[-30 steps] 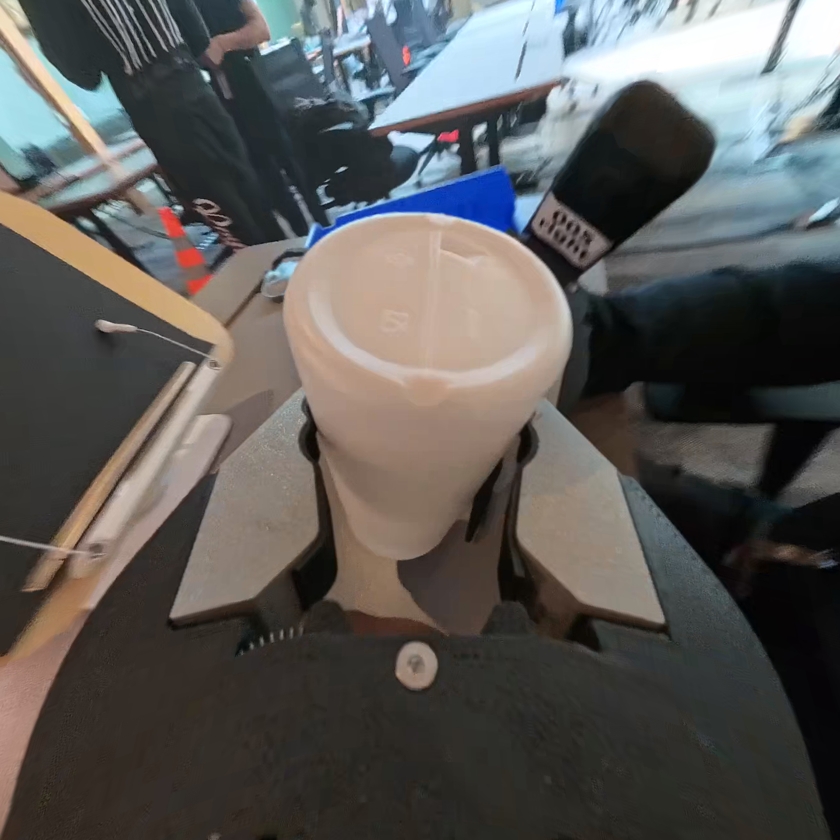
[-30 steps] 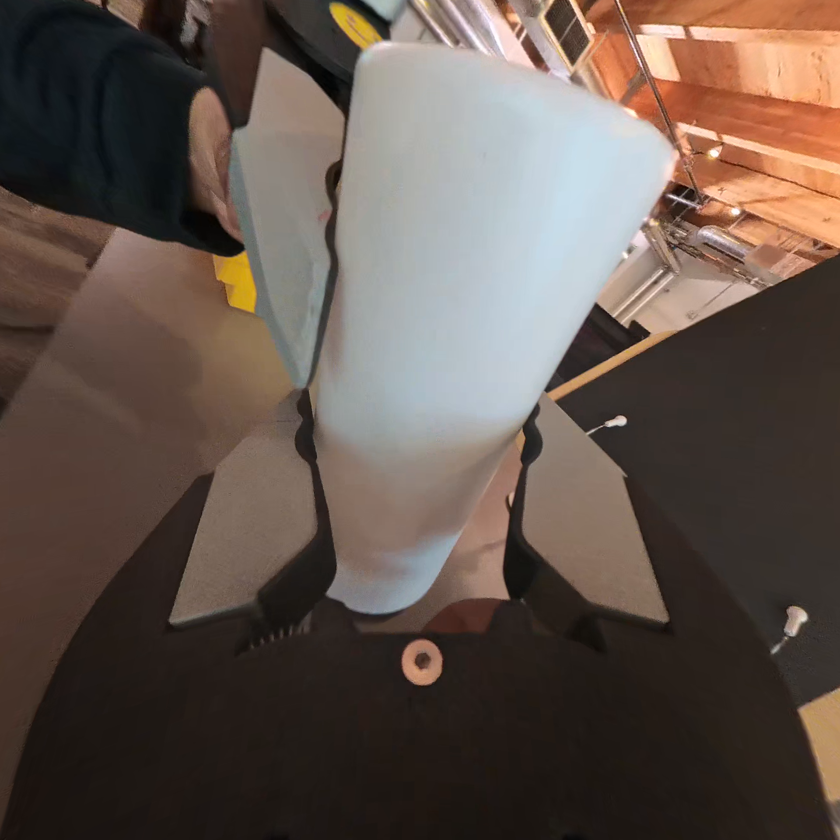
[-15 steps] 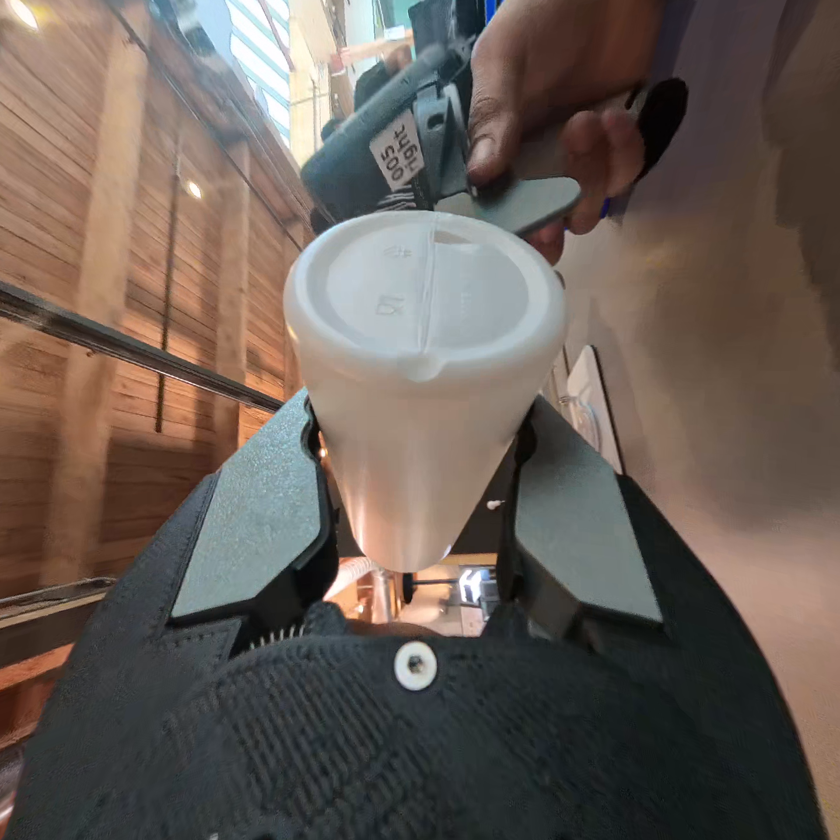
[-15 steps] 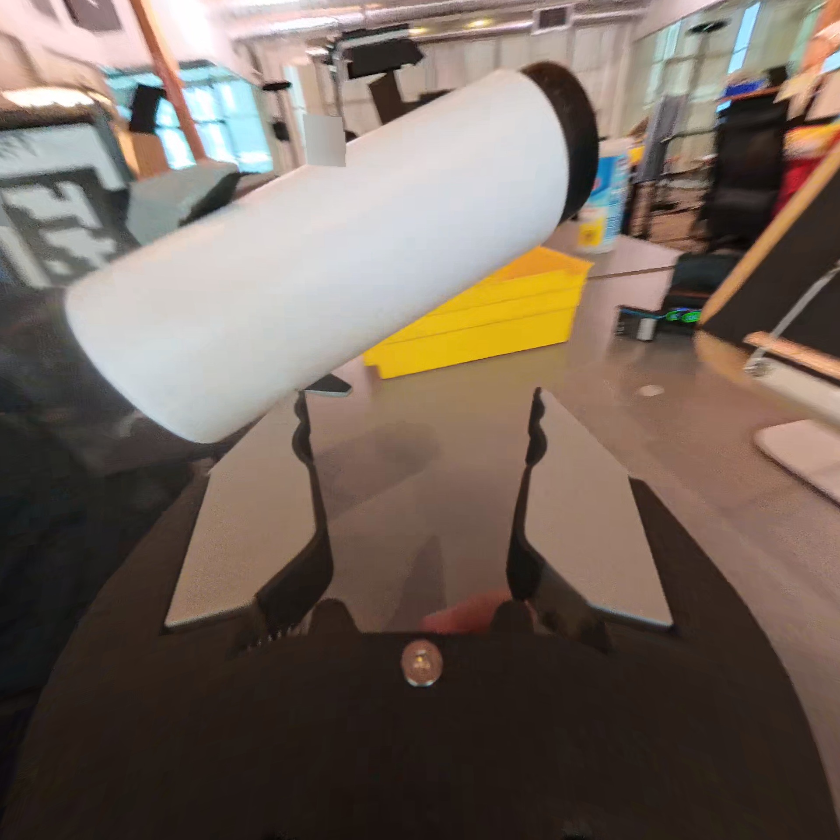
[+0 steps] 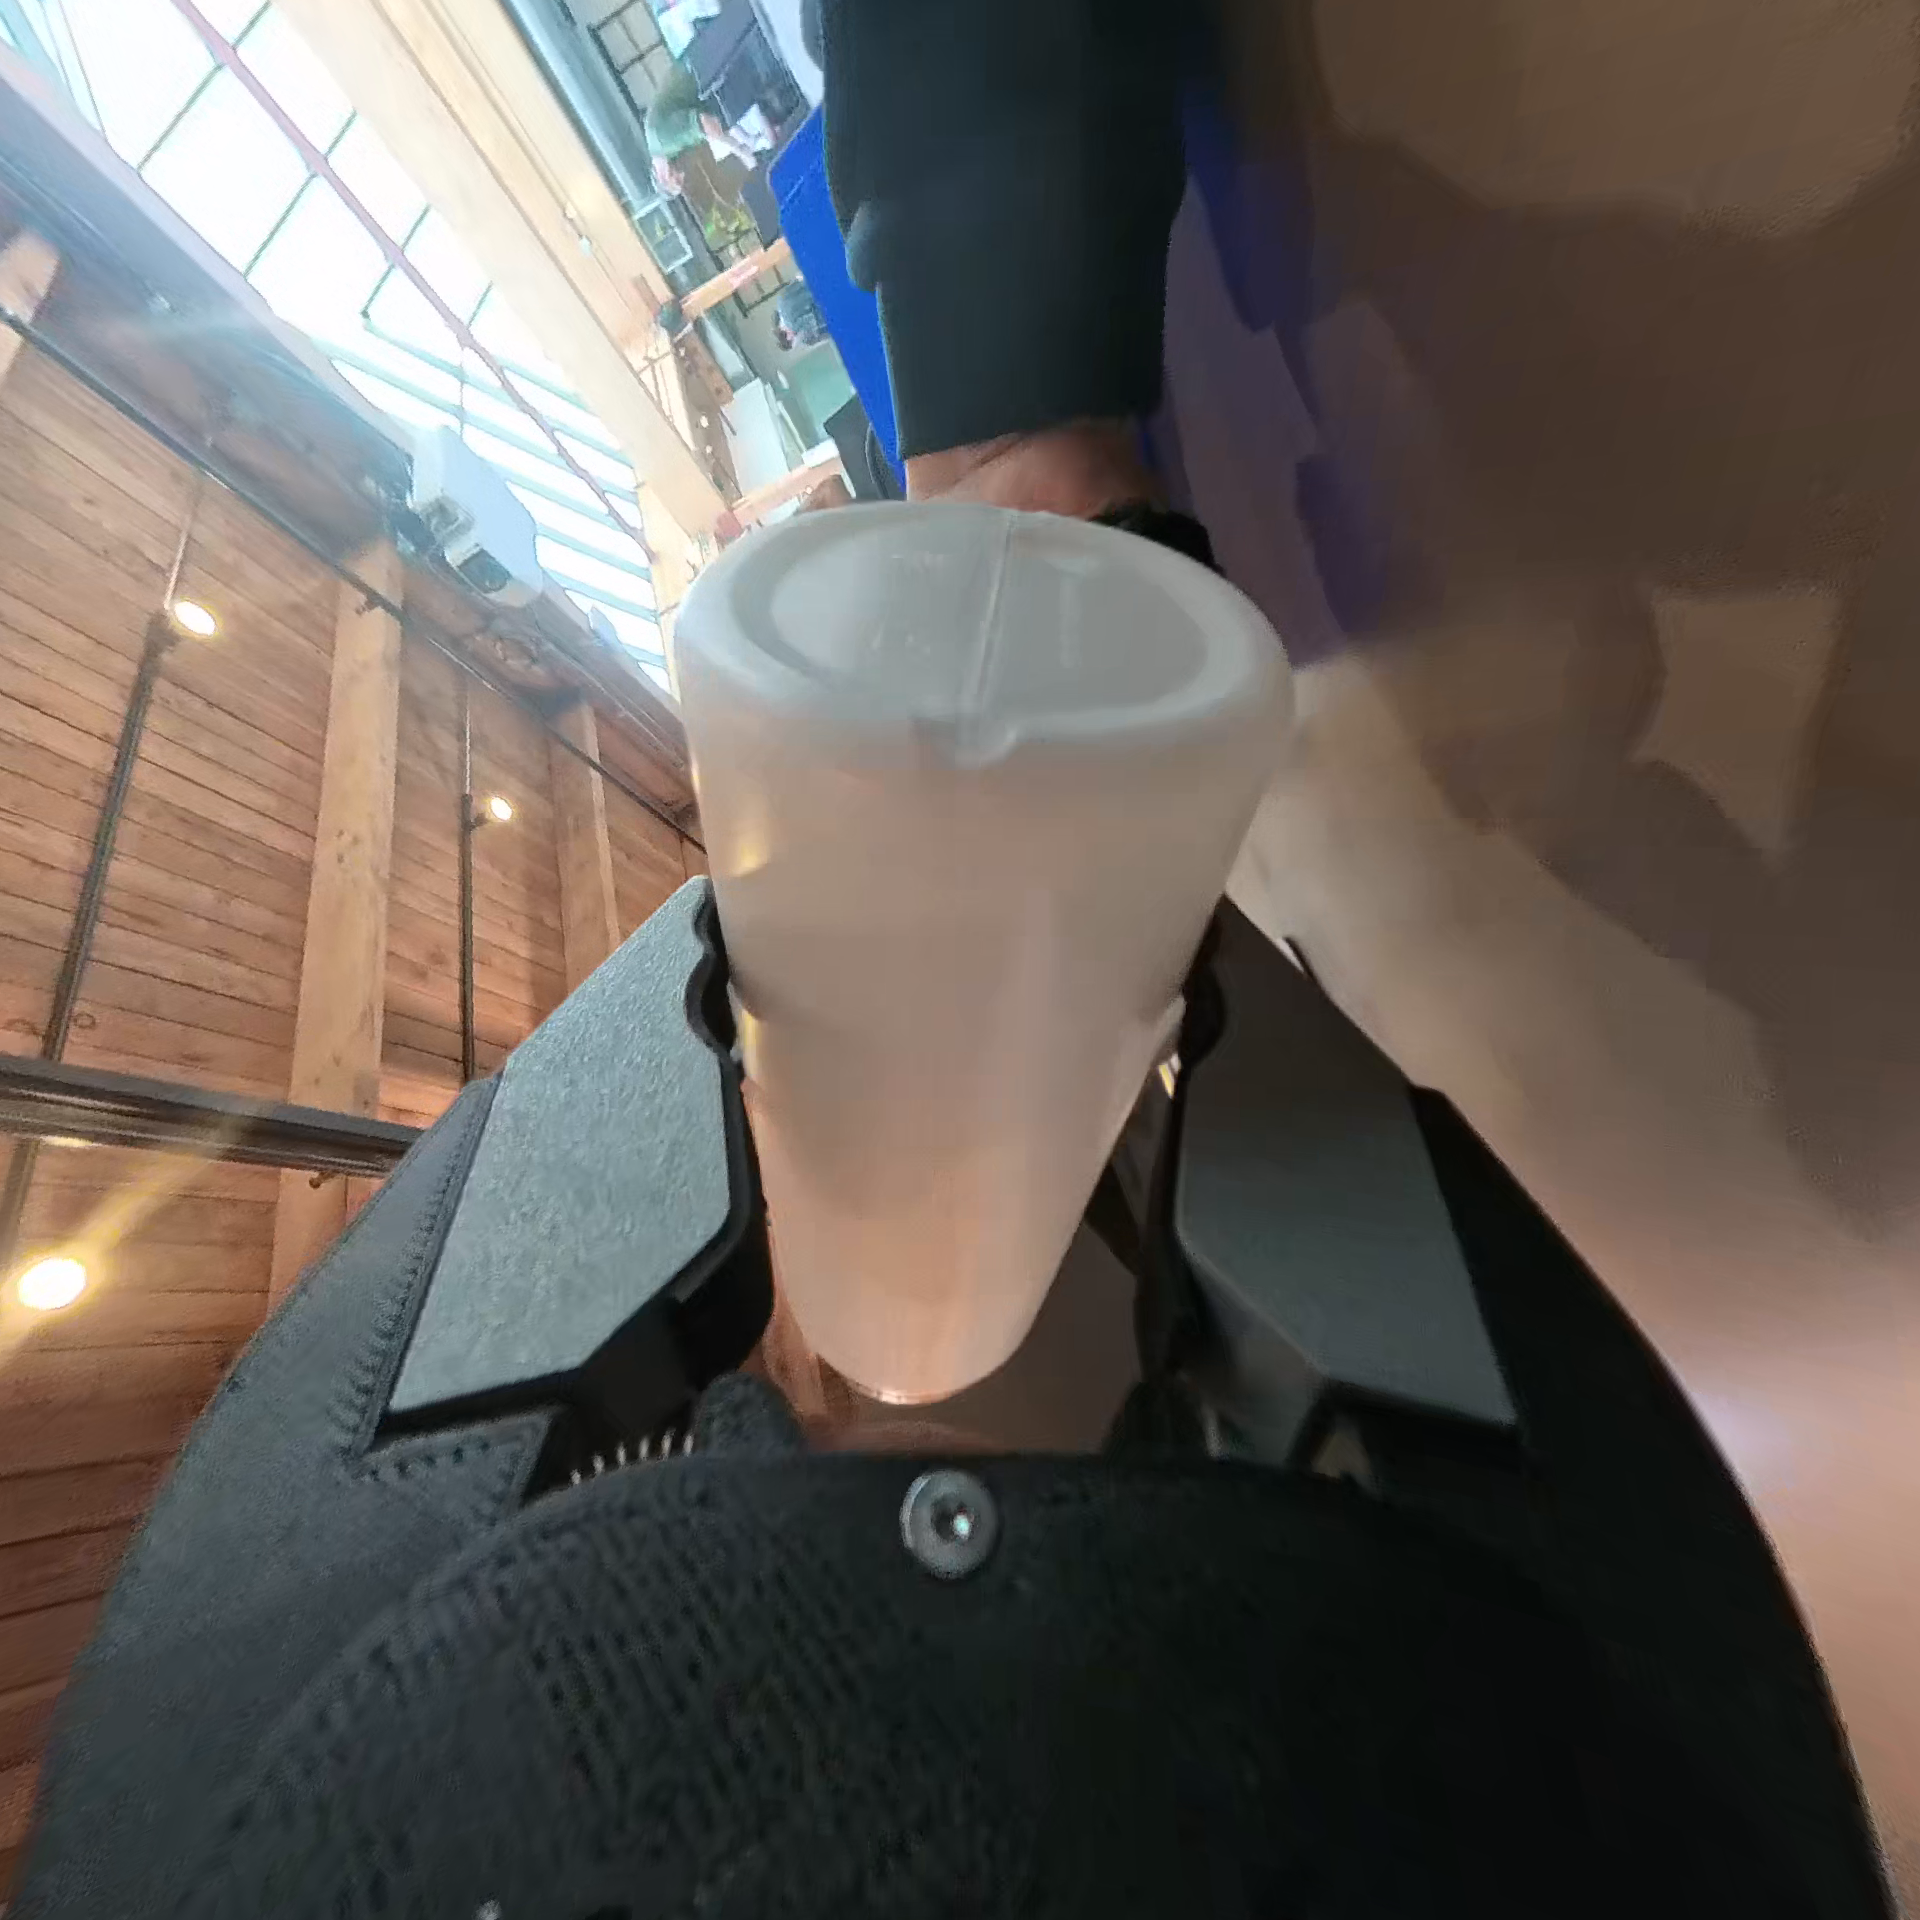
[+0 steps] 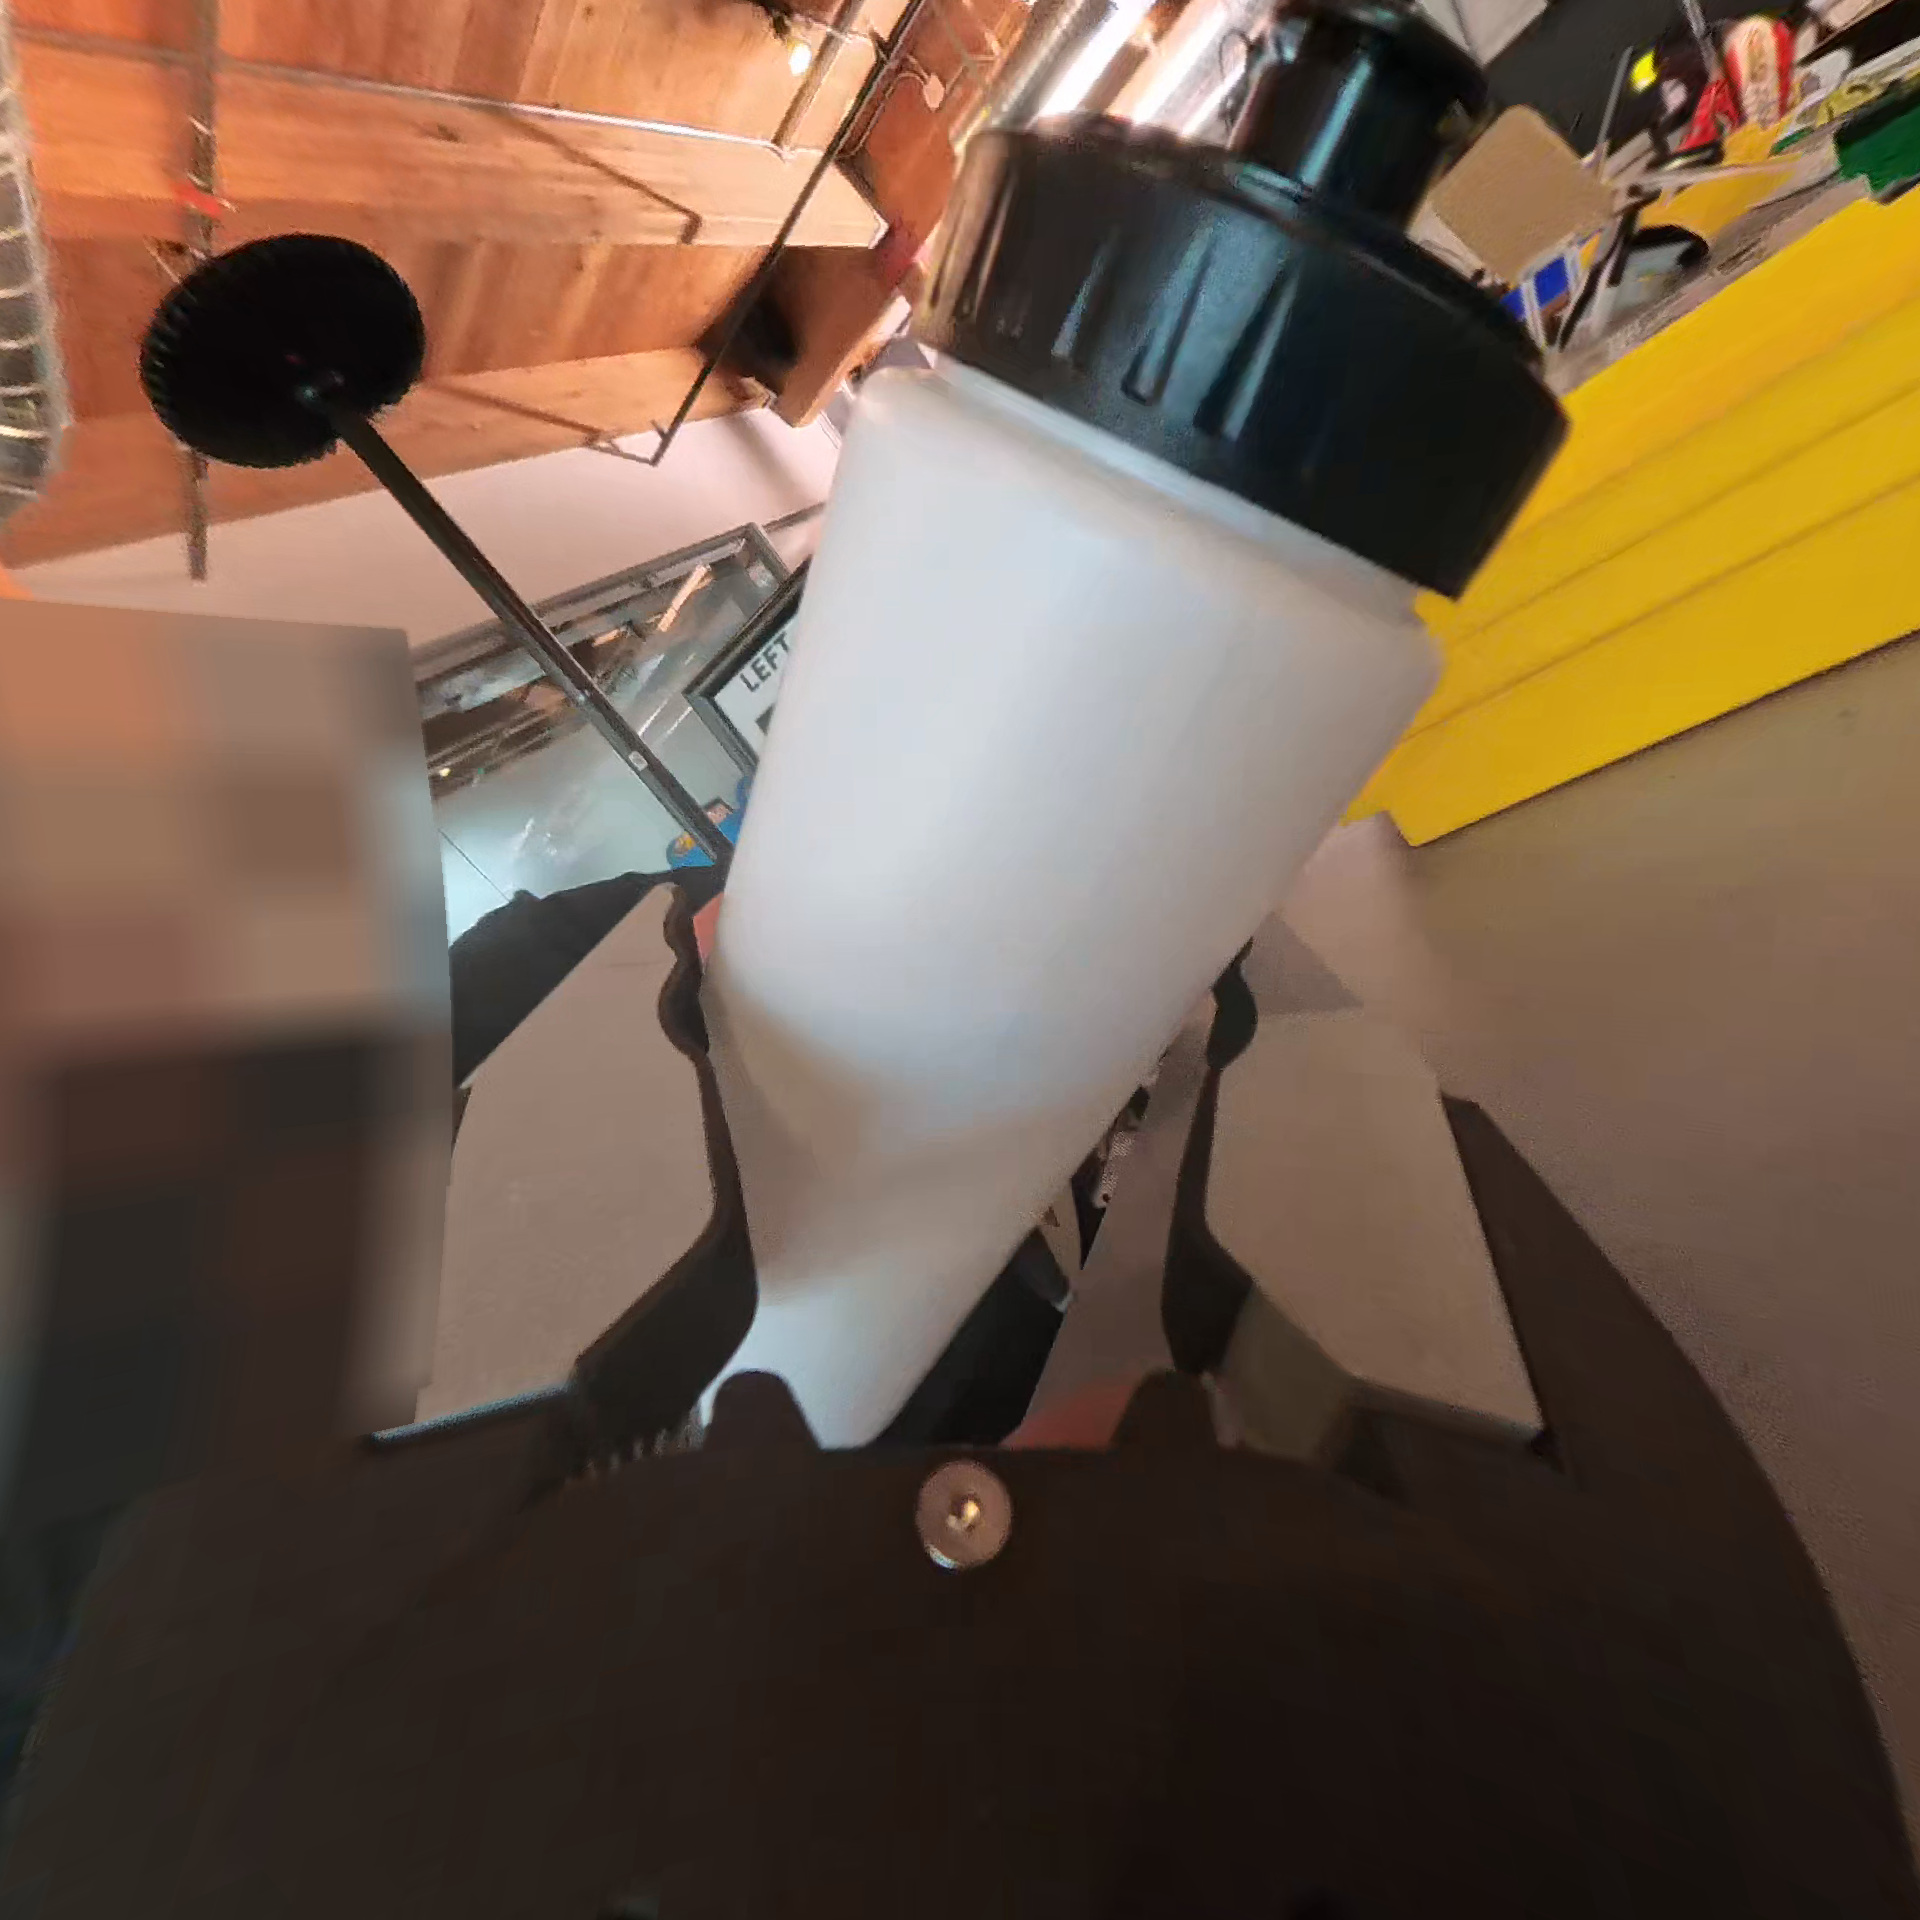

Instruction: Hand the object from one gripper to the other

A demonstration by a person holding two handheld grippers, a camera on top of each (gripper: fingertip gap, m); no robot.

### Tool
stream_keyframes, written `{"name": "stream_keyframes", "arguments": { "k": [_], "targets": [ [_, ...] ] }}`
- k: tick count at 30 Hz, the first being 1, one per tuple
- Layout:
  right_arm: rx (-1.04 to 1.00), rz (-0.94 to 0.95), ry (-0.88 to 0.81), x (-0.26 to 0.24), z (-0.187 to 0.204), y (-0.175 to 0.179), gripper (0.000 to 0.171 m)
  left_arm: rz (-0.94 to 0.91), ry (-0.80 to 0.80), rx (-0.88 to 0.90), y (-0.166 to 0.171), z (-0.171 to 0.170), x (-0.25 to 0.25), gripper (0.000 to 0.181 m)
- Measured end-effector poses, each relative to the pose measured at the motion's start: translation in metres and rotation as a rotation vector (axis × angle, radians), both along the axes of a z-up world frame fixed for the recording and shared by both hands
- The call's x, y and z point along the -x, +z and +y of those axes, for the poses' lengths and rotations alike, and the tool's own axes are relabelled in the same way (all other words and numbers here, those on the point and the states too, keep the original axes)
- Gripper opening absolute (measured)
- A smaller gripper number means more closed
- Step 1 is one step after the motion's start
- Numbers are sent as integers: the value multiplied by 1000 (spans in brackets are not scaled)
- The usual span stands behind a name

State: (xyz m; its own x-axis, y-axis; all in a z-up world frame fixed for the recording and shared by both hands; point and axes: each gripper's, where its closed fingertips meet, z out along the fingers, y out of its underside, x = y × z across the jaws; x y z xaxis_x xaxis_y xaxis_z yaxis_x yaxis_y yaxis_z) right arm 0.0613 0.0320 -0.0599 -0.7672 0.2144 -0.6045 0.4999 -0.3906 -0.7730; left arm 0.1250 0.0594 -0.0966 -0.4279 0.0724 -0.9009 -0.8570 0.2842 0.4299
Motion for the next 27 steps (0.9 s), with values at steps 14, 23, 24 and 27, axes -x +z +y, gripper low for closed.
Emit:
{"name": "stream_keyframes", "arguments": {
  "k": [14,23,24,27],
  "targets": [
    [-708,458,-806,16,85,21,94,-1537,170,567,31,0,82,94],
    [-1350,624,-1008,46,57,-8,95,-1924,157,801,44,45,57,105],
    [-1414,655,-1035,46,54,-10,95,-1890,163,761,42,50,60,99],
    [-1438,645,-1078,48,61,-12,95,-1760,204,656,38,56,65,96]
  ]
}}
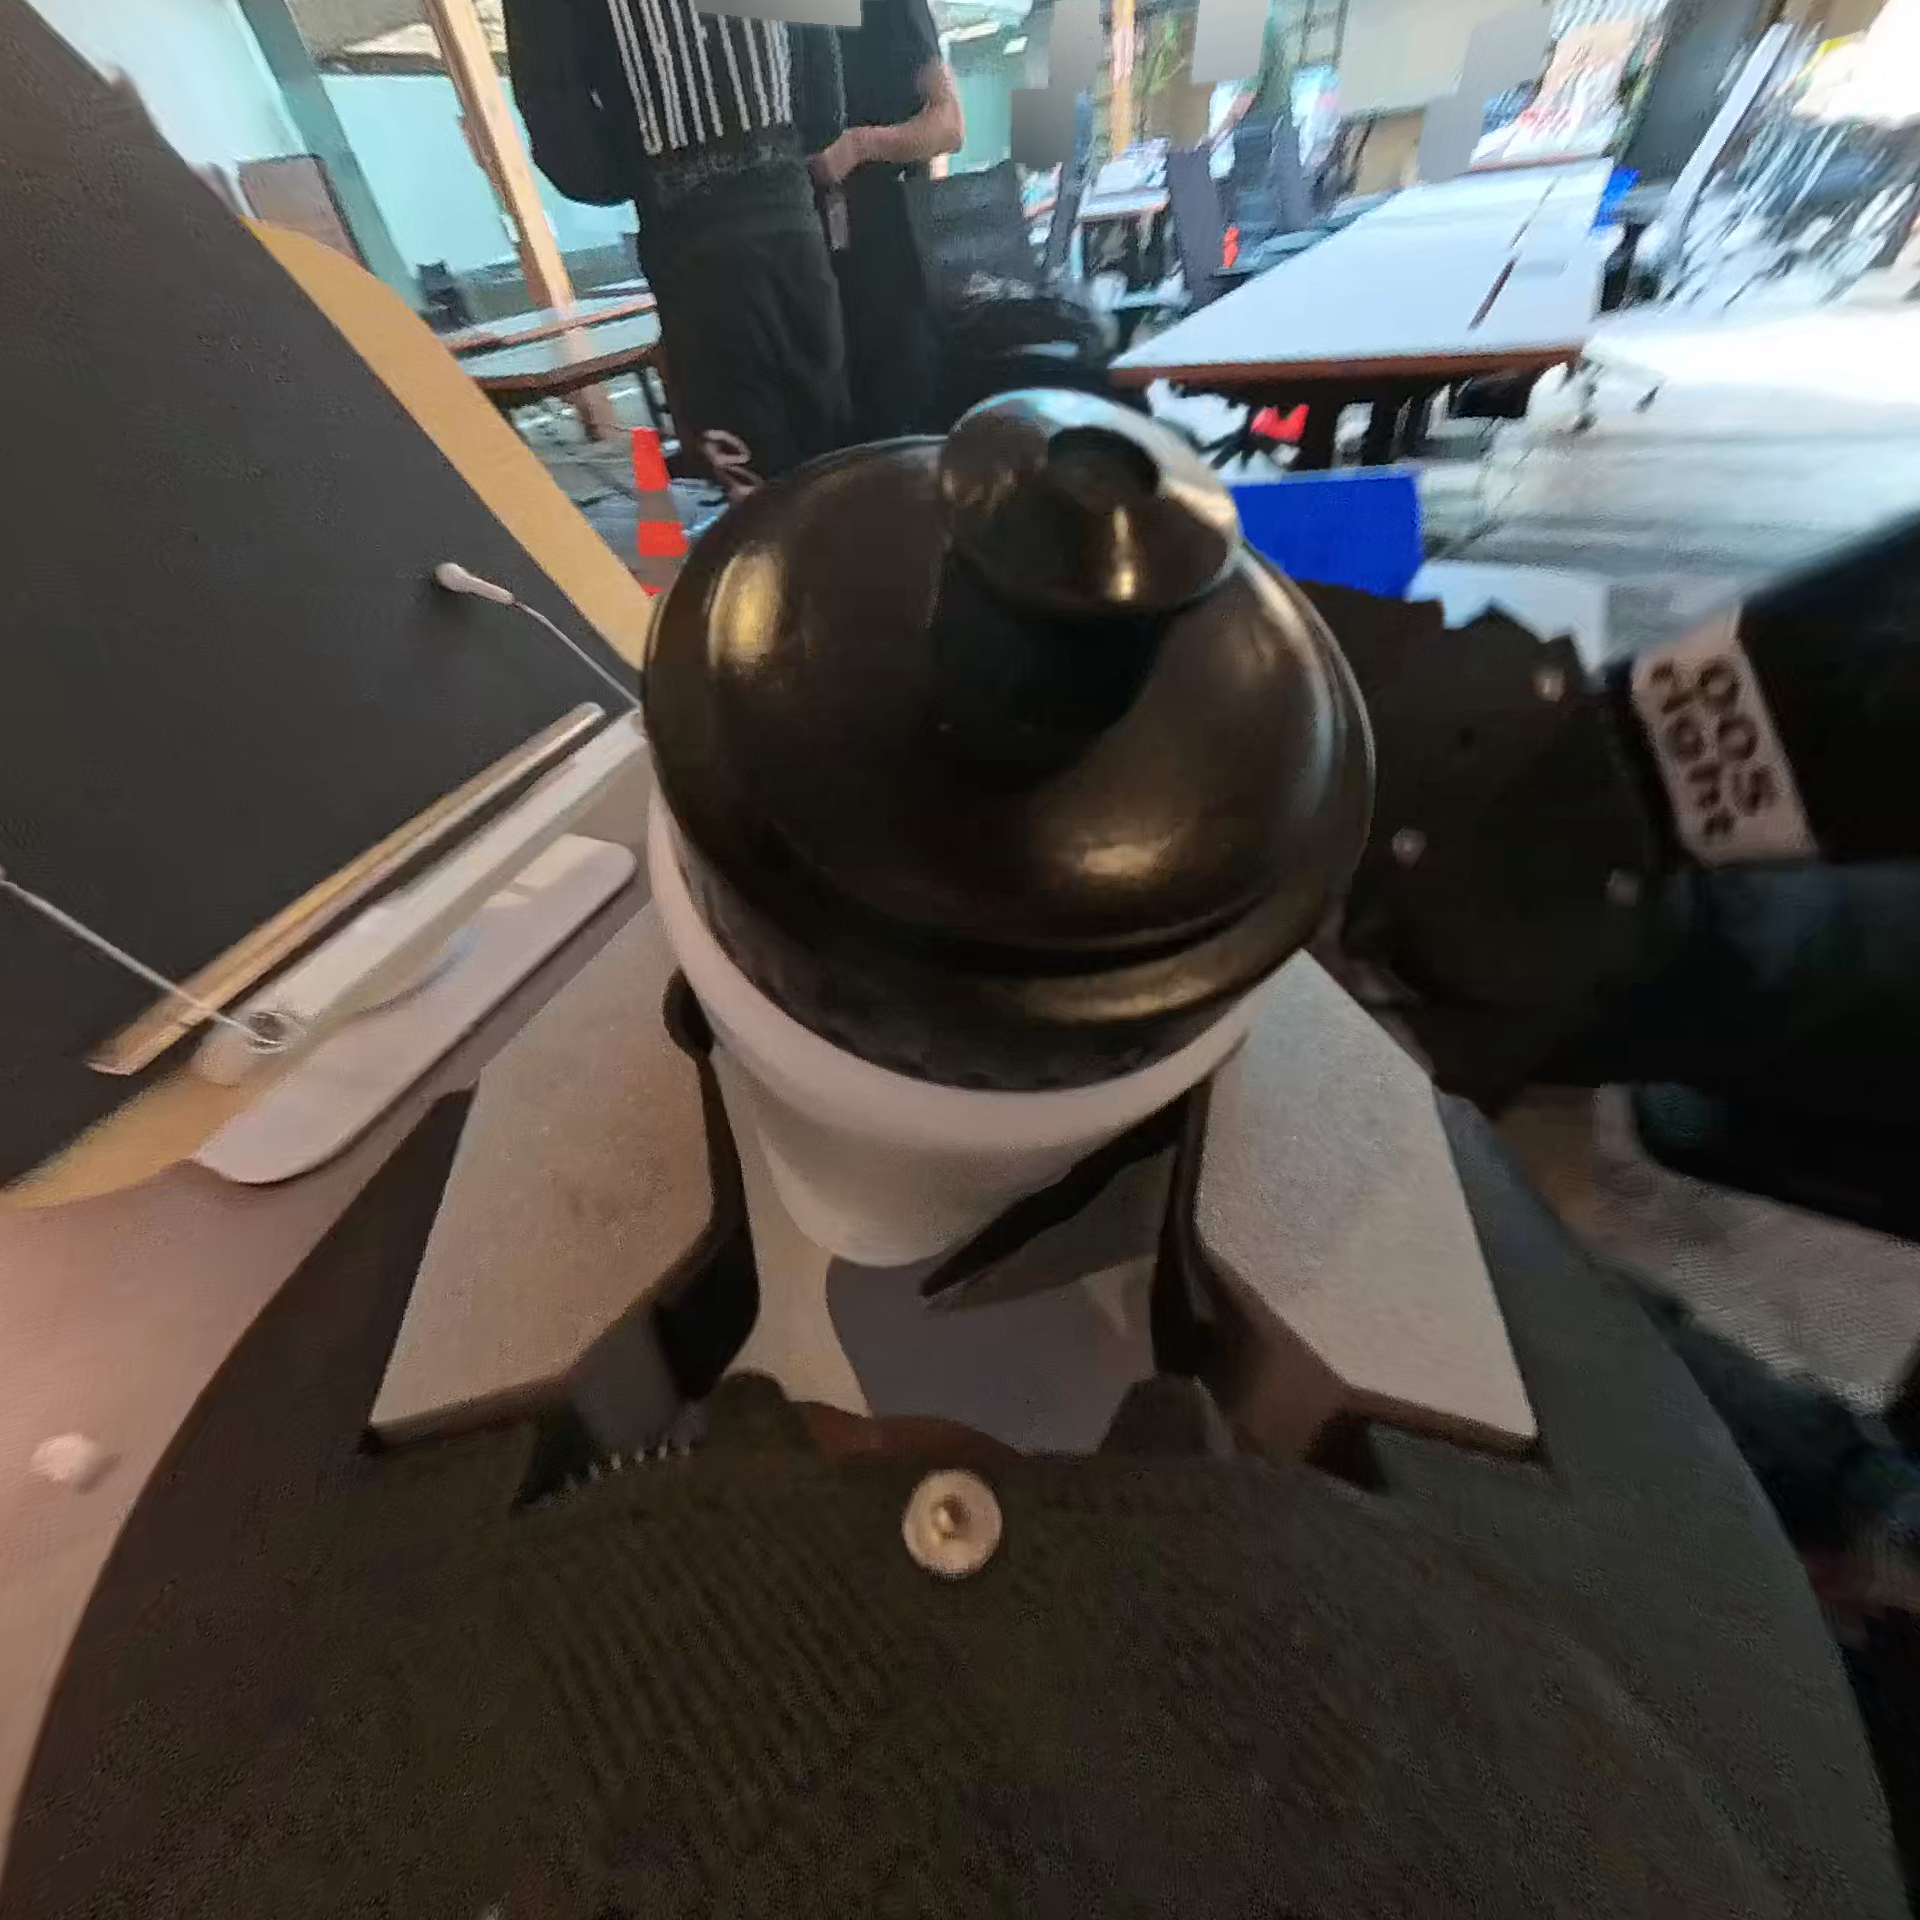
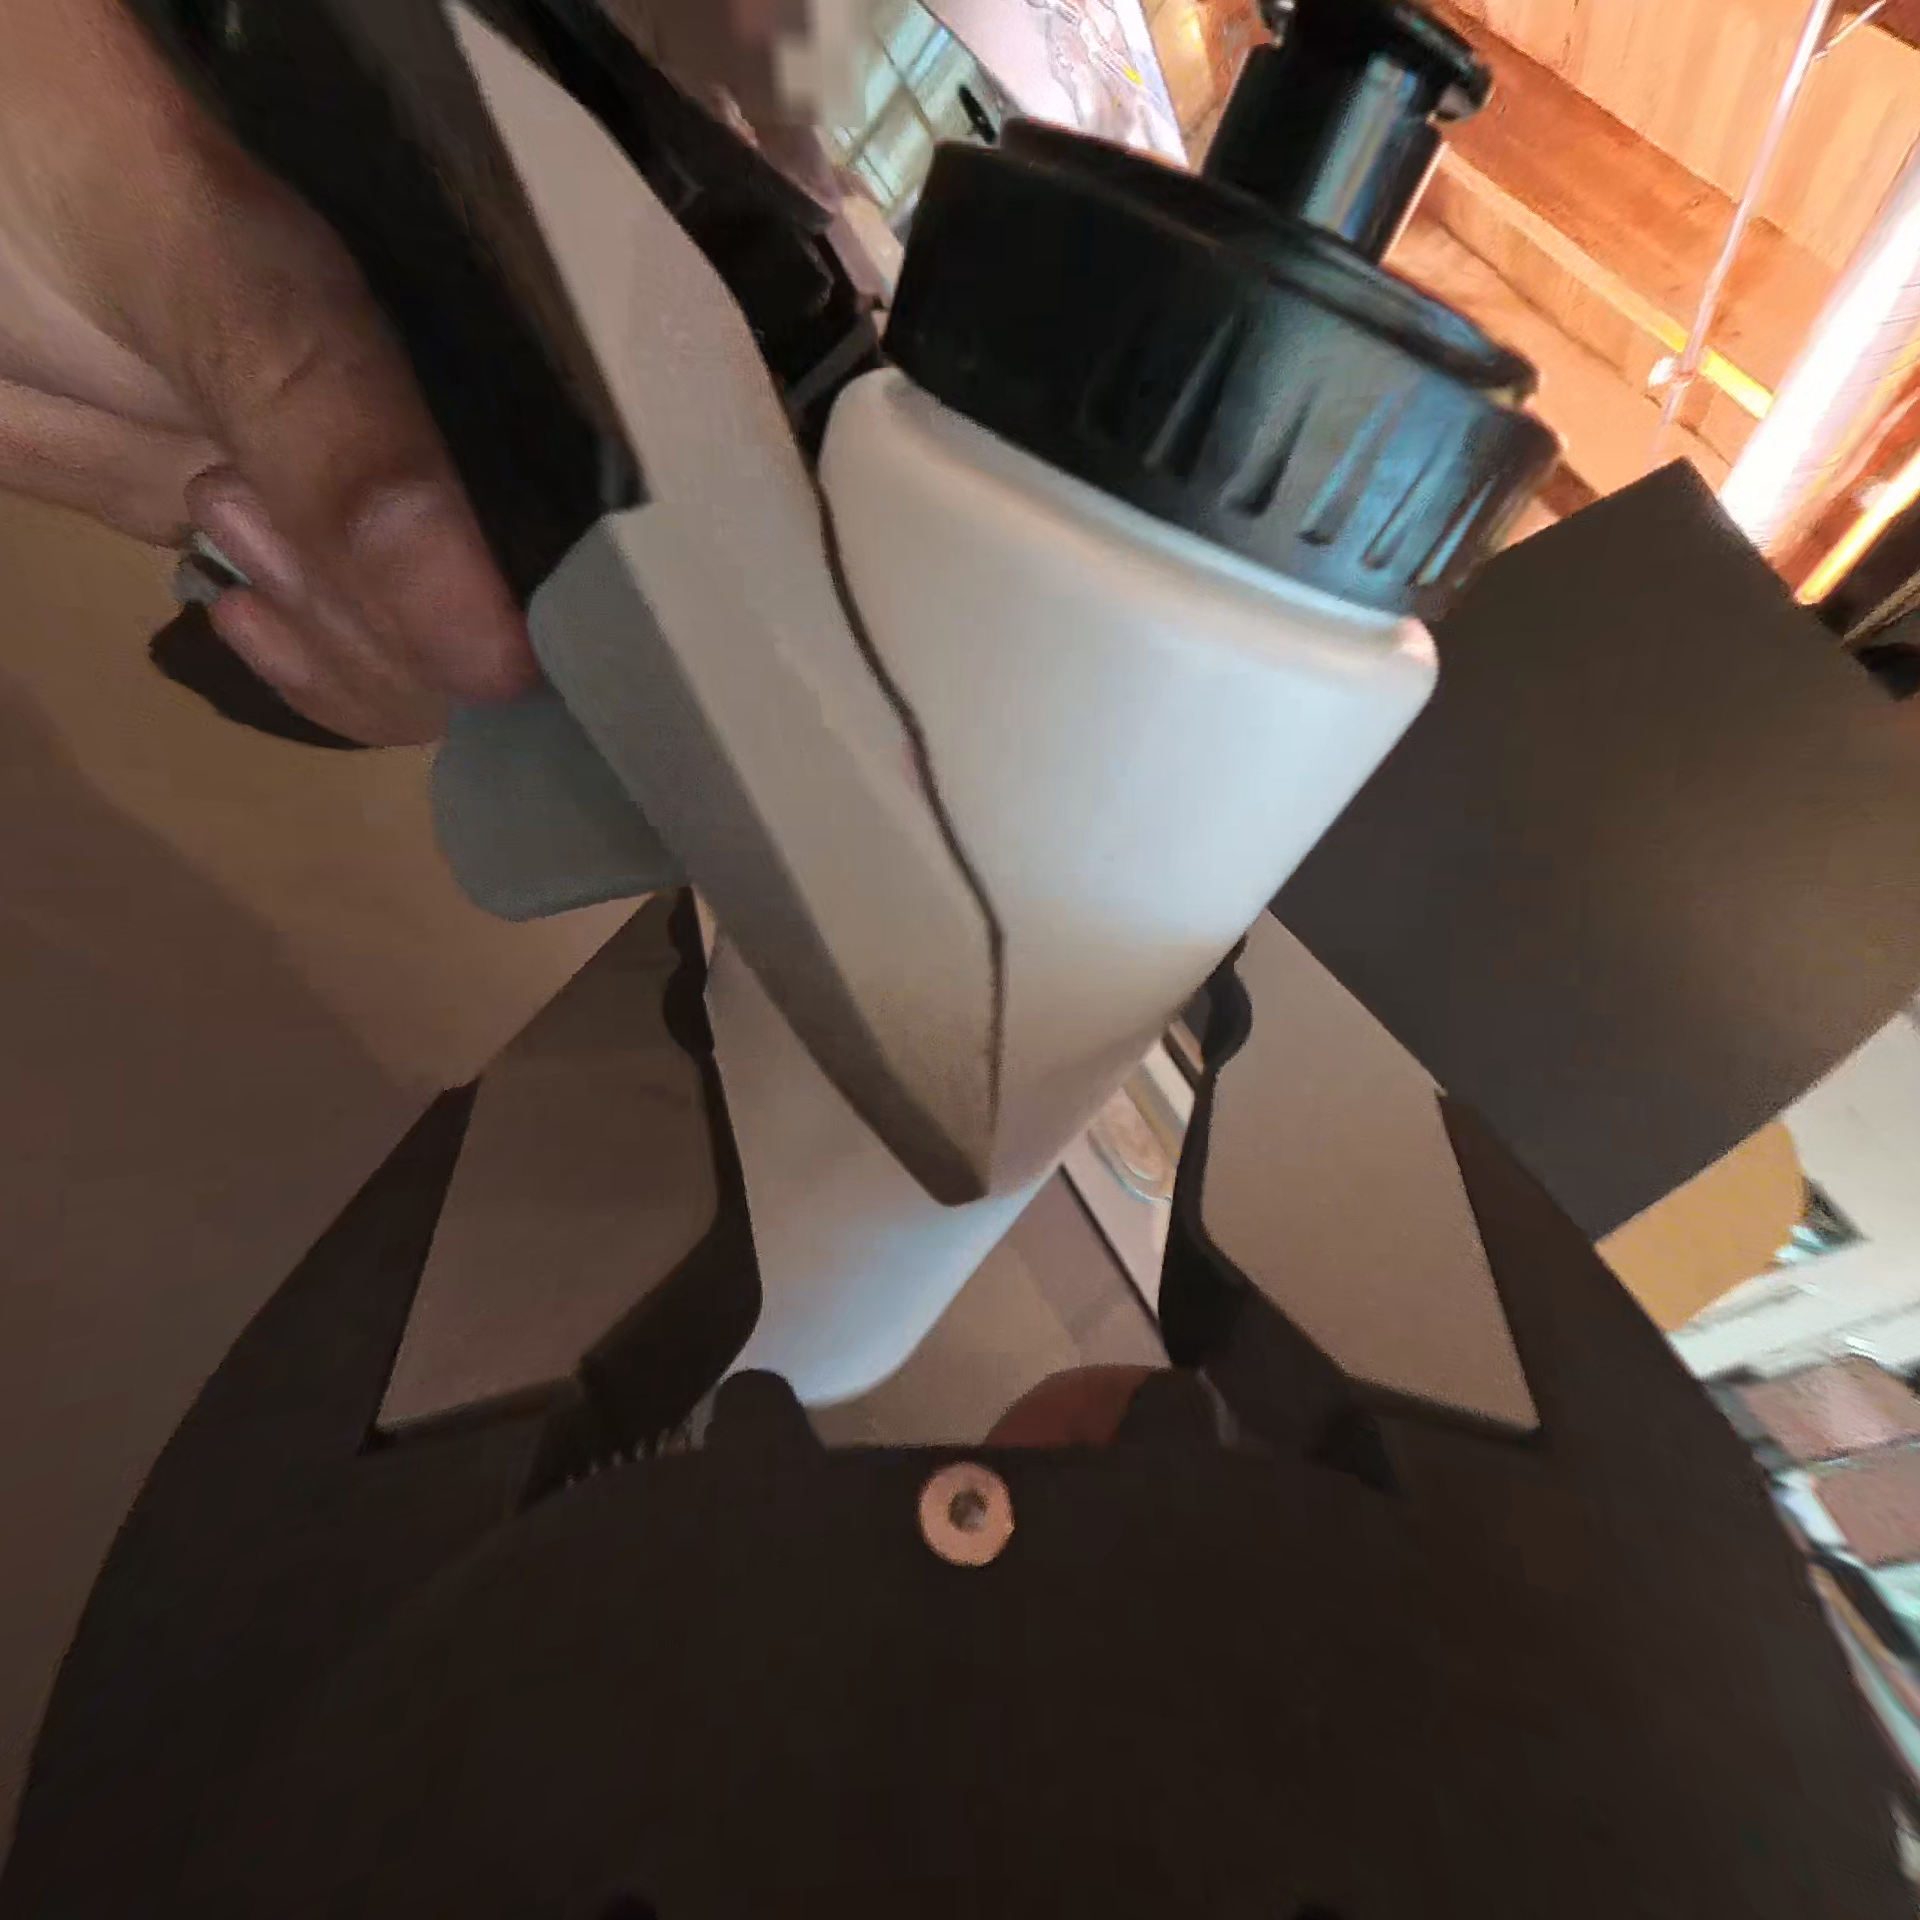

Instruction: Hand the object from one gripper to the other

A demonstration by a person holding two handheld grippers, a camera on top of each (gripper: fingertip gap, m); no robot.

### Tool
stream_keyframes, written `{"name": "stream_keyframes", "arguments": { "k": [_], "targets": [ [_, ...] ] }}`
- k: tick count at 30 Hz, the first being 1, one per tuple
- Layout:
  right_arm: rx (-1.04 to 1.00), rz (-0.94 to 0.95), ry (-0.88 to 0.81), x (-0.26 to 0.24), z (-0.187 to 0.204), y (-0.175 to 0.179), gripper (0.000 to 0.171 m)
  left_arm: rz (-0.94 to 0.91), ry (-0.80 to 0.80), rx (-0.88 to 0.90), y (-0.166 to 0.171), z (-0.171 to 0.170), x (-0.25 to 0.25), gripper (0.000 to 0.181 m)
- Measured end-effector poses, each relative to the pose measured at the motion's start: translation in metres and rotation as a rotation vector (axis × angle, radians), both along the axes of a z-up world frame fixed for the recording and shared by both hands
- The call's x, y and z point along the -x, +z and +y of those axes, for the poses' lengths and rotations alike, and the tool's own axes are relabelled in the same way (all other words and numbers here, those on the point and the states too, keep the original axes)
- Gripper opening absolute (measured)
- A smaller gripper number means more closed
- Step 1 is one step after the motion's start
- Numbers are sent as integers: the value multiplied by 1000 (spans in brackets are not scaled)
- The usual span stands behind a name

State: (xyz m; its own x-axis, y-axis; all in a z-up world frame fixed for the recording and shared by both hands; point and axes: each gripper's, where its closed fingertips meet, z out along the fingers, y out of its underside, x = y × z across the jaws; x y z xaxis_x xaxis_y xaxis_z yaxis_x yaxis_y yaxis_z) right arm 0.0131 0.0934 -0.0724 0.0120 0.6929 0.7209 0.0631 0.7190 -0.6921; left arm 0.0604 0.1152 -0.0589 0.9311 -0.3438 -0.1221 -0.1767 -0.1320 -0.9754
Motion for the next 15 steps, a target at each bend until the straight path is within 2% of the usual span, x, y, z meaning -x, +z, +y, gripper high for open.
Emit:
{"name": "stream_keyframes", "arguments": {
  "k": [3,5,8,10,12,15],
  "targets": [
    [94,-32,40,-4,9,-3,87,254,83,-80,10,-2,8,96],
    [159,-11,50,-9,20,3,83,493,188,-188,30,-8,20,96],
    [461,-61,169,-16,28,6,82,937,275,-392,56,-24,21,96],
    [769,-149,340,-22,23,10,90,1216,220,-519,56,-36,7,96],
    [1065,-219,550,-32,12,21,98,1426,142,-567,40,-45,-8,96],
    [1293,-326,769,-44,-7,30,116,1653,6,-616,6,-55,-30,96]
  ]
}}
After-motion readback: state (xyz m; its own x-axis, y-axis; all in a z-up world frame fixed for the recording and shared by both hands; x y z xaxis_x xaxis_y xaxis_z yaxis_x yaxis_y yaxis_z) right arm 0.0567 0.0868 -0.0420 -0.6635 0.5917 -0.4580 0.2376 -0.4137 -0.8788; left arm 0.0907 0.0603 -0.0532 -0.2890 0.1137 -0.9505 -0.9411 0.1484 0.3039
